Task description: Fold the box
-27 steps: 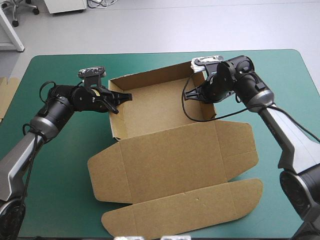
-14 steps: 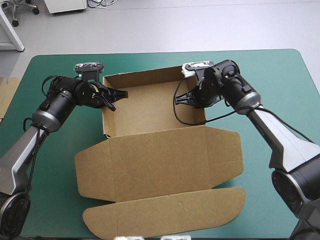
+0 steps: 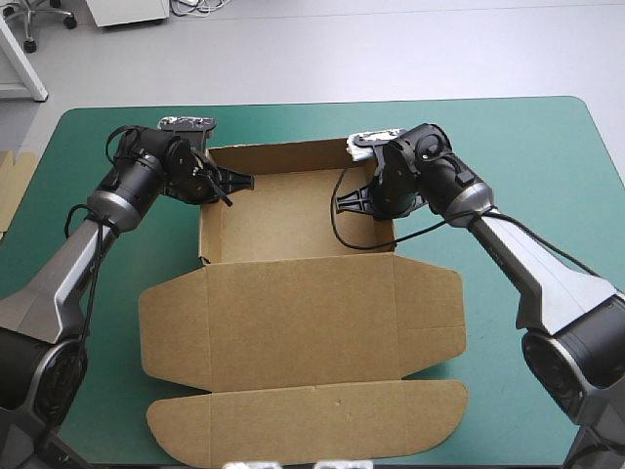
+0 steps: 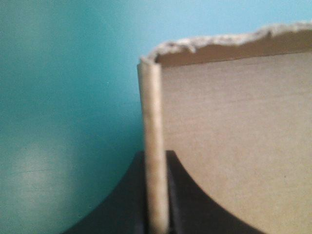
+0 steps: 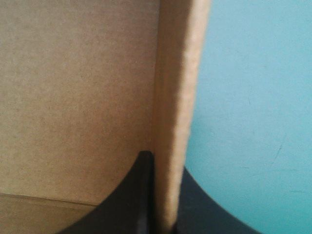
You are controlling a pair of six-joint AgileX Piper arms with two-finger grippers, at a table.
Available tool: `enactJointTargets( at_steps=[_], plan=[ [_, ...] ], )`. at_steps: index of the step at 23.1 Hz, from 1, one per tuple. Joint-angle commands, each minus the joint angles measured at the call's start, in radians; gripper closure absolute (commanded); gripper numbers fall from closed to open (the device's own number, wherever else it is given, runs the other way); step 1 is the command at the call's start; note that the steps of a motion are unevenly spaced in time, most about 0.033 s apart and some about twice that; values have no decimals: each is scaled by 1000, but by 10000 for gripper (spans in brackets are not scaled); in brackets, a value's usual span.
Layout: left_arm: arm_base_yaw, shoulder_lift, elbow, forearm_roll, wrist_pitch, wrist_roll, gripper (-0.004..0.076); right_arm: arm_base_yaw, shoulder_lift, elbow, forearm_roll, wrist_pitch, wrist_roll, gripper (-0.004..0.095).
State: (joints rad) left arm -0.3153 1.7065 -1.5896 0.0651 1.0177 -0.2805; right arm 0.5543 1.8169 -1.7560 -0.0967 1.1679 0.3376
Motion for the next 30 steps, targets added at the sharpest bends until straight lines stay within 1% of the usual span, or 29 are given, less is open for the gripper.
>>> enactJointTargets(
  at_steps=[1, 6, 9, 11, 14, 15, 17, 21, 30],
  plan=[
    [-17, -41, -38, -15, -35, 27, 734, -5, -43, -34, -21, -12, -37, 905],
    [-17, -20, -38, -18, 15, 44, 734, -45, -41, -52, 2, 6, -58, 905],
    [-17, -6, -38, -31, 18, 48, 734, -73, -41, -73, 39, 16, -84, 907],
    [-17, -2, -38, -40, 16, 49, 734, -89, -38, -72, 37, 29, -84, 907],
    [-17, 3, -38, -40, 14, 49, 734, -94, -8, -72, 54, 64, -106, 907],
    [-17, 13, -38, -44, 17, 49, 734, -94, 11, -72, 81, 72, -111, 907],
    [-17, 24, -38, -44, 20, 50, 734, -94, 28, -72, 97, 72, -118, 907],
    [-17, 65, -38, -35, 16, 50, 734, -94, 37, -72, 74, 68, -123, 907],
    [-15, 136, -38, -36, -4, 56, 734, -94, 117, -72, 74, 69, -146, 907]
  ],
)
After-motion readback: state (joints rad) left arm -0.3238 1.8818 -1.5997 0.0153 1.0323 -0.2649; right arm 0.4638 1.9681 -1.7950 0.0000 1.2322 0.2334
